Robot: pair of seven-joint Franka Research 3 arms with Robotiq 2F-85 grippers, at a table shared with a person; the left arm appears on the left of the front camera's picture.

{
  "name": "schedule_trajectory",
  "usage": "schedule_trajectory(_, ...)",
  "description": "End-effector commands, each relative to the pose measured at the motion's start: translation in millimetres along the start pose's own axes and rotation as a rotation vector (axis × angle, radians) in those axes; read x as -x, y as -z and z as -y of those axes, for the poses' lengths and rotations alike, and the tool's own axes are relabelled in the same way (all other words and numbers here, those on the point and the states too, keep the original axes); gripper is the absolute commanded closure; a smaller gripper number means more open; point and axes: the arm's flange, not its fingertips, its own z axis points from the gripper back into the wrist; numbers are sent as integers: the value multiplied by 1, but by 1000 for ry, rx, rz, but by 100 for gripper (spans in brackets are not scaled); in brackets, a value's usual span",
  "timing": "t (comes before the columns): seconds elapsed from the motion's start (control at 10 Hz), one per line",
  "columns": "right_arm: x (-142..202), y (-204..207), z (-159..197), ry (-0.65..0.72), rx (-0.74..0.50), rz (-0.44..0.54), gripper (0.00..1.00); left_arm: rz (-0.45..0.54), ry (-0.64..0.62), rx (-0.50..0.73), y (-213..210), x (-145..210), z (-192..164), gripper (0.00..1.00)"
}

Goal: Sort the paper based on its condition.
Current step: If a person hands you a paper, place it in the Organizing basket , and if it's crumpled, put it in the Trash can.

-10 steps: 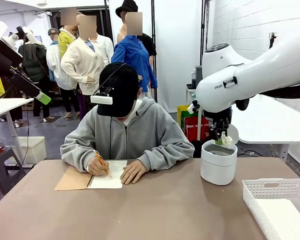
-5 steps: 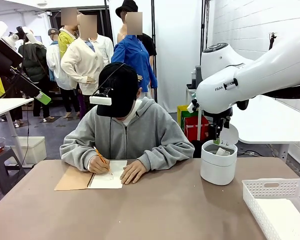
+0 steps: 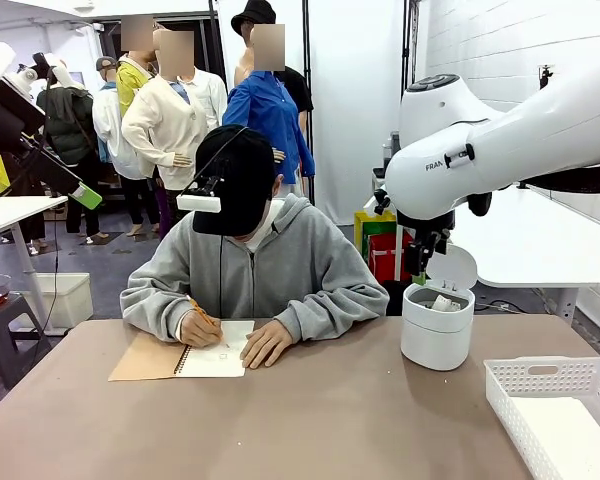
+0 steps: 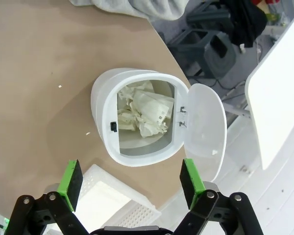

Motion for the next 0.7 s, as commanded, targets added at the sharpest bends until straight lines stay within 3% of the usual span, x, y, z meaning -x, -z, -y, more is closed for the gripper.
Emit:
schedule_trajectory(0.0,1,10,9,-8,24,-34,0,9,-1,-7,0,0,-1,0)
schedule_trajectory(0.4,3,10,6,-5,10,-23,0,9,-1,-7,0,0,-1,0)
schedule_trajectory(0.6,3,-20,-39,-86,-63,73,0,9,-1,-7,0,0,-1,0)
